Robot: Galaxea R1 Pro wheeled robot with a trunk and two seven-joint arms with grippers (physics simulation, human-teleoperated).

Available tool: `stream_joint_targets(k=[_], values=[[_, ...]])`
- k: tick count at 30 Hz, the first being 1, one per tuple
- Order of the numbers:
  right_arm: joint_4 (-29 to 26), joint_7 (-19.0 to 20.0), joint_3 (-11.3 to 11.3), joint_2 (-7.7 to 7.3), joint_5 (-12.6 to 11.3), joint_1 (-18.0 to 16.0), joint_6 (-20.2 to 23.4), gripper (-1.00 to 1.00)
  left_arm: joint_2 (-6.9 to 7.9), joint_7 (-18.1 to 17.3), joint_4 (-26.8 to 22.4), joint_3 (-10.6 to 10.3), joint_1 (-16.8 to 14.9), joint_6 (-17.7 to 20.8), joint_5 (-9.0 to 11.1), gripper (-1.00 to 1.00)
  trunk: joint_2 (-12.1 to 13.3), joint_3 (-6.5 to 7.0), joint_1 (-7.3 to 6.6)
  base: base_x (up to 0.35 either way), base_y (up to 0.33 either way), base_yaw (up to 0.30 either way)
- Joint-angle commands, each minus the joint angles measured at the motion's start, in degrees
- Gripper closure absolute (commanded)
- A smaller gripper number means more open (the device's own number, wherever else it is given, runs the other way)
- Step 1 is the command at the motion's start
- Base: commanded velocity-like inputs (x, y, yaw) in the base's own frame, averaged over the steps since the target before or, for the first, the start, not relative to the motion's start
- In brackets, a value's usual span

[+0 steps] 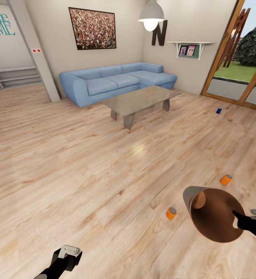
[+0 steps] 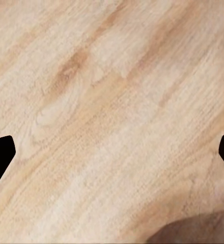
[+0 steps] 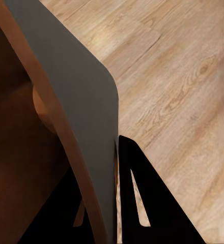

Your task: Put the three can of soda from the living room inside the tash can in the kitchen.

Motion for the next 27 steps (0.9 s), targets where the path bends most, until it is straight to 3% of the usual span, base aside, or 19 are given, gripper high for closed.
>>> stream_joint_targets(k=[1, 6, 10, 17, 27], values=[[-0.06, 0.47, -0.07, 0.02, -0.83, -0.04, 0.21, 1.0, 0.0, 0.0, 0.0, 0.0, 0.0, 0.0, 0.02, -1.0, 0.0, -0.07, 0.0, 0.08, -0.301, -0.14], [-0.08, 0.47, -0.04, 0.15, -0.82, -0.04, 0.21, 1.0, 0.11, -0.58, 0.0, 0.07, -0.03, 0.04, 0.18, -1.0, 0.0, -0.45, 0.0, 0.246, -0.049, -0.141], [-0.01, 0.4, 0.01, 0.43, -0.8, -0.04, 0.21, 1.0, 0.12, -2.9, 0.0, 0.26, -0.02, 0.08, 0.25, -1.0, 0.0, -0.75, 0.0, 0.283, 0.163, -0.146], [-0.02, 0.32, 0.16, 1.07, -0.74, -0.04, 0.21, 1.0, 0.05, -3.67, 0.0, 0.43, -0.04, 0.07, 0.17, -1.0, 0.0, -1.23, 0.0, 0.261, 0.196, -0.138], [-0.07, 0.2, 0.4, 1.84, -0.73, -0.04, 0.21, 1.0, 0.0, -3.62, 0.0, 0.44, -0.04, 0.0, 0.09, -1.0, 0.0, -1.33, 0.0, 0.036, 0.027, -0.018]])
